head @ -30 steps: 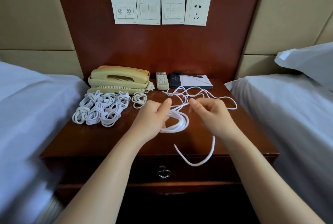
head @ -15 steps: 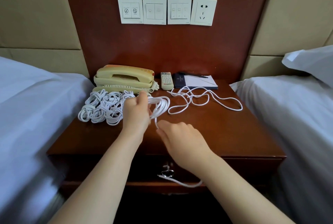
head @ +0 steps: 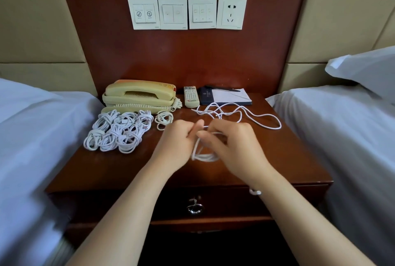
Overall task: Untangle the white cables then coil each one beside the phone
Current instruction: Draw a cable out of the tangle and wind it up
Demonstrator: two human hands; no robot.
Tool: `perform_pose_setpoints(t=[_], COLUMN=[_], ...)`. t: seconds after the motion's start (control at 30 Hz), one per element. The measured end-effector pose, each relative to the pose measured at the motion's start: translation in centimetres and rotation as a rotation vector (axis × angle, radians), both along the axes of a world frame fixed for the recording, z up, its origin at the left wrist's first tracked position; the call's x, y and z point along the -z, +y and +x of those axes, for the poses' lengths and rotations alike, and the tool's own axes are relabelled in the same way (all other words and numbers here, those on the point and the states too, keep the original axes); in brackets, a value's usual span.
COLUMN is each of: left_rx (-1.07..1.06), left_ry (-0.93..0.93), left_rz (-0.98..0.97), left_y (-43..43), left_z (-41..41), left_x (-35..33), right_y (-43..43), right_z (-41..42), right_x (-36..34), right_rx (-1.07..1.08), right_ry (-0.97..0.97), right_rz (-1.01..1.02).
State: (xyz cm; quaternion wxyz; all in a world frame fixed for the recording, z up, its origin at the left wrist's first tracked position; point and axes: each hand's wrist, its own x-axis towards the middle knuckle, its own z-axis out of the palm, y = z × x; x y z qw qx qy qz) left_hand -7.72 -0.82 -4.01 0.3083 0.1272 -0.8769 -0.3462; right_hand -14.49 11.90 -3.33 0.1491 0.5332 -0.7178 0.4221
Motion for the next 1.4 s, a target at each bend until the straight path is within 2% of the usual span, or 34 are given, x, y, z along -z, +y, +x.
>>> perform_pose_setpoints(t=[0.2,0.37,0.5,0.57,0.63,0.7,0.83,0.93,1.0,1.1,1.2,1.3,1.4], left_rx=[0.140,0.315,0.470,0.443,0.319,0.175,-0.112,-0.311,-0.397,-0.430,-0.432,-0.401,-0.284], left_ry=[0.095,0.070,0.120,0.168,0.258,0.351,0.380,0.398,0.411,0.396,0.293,0.126,0.064], left_rz=[0.229,0.458,0.646,0.763,0.905,0.985,0.997,0.914,0.785,0.474,0.198,0.100,0.107], left_y=[1.9,2.2,2.7,3.1,3.2,3.0,2.0,0.6,0.0,-0.2,-0.4,-0.4,0.2], left_z=[0.3,0.6,1.0,0.9,0.8,0.5,0.3,0.1,0.2,0.6,0.7,0.4,0.3], left_x=[-0.9,-1.4,-1.2,-1.3,-1.7,-1.9,-1.7,-1.0,-0.8,-0.9,-0.6,-0.2,-0.3], right_y=[0.9,1.0,0.5,0.0,-0.7,-1.2,-1.3,-1.2,-1.1,-0.8,-0.3,0.1,0.8], right_z=[-0.9,-1.2,-1.0,-0.3,0.7,1.5,2.2,2.9,3.4,3.7,4.0,3.0,1.4], right_x=[-0.1,0.0,0.7,1.0,1.0,1.2,1.6,2.0,1.9,1.6,1.3,0.9,0.1], right_rx=[-0.176,-0.344,-0.472,-0.505,-0.483,-0.361,-0.153,-0.133,-0.117,-0.061,0.011,0.046,0.037], right_ry=[-0.377,-0.594,-0.782,-0.906,-1.021,-0.906,-0.388,-0.238,-0.146,0.018,0.246,0.272,0.094], right_rz=[-0.142,-0.216,-0.229,-0.270,-0.271,-0.215,-0.005,0.172,0.242,0.334,0.296,0.144,0.028])
